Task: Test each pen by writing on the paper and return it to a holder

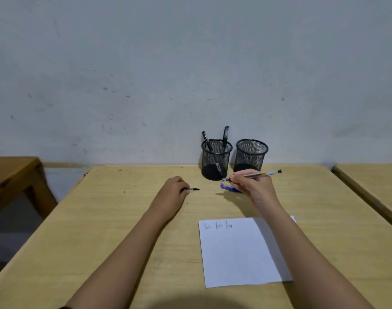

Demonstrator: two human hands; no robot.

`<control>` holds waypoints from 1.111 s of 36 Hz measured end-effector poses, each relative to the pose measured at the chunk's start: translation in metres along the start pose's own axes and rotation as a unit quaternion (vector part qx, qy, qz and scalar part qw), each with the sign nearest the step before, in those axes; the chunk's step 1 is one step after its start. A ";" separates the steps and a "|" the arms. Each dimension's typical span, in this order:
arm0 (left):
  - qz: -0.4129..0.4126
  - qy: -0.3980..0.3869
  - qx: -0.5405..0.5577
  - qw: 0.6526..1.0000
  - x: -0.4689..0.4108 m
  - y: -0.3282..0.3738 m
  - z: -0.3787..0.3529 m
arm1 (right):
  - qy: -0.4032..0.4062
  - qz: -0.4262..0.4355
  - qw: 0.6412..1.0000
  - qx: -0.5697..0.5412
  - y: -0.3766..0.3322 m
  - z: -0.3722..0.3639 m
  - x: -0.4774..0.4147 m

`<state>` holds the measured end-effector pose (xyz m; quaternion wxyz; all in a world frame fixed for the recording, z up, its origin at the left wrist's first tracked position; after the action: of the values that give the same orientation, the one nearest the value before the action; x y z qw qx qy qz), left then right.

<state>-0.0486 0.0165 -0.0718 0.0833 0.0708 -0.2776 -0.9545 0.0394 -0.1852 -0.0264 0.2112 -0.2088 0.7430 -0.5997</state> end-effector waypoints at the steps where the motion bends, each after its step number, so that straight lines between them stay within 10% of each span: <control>1: -0.003 0.006 0.013 1.000 0.000 0.001 0.001 | -0.002 -0.003 1.000 -0.002 0.001 -0.001 0.000; 12: -0.036 0.077 0.302 0.949 0.024 0.041 0.013 | -0.029 -0.006 0.998 -0.055 -0.003 -0.022 0.010; 40: -0.116 0.052 0.343 0.931 0.049 0.086 0.043 | -0.110 0.021 0.990 -0.083 -0.032 -0.036 0.044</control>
<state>-0.0940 -0.0425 0.0061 -0.0427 0.1763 -0.5736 -0.7988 -0.0160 -0.1873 0.0095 0.2861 -0.2751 0.7667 -0.5047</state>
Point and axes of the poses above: each hand's wrist, its own x-axis away from the middle knuckle, its own z-axis out of the back of the hand, y = z × x, the point moved 1 cm from there along -x, towards the middle knuckle, and after that the axes turned 13 degrees about -y, right-handed, at the moved point
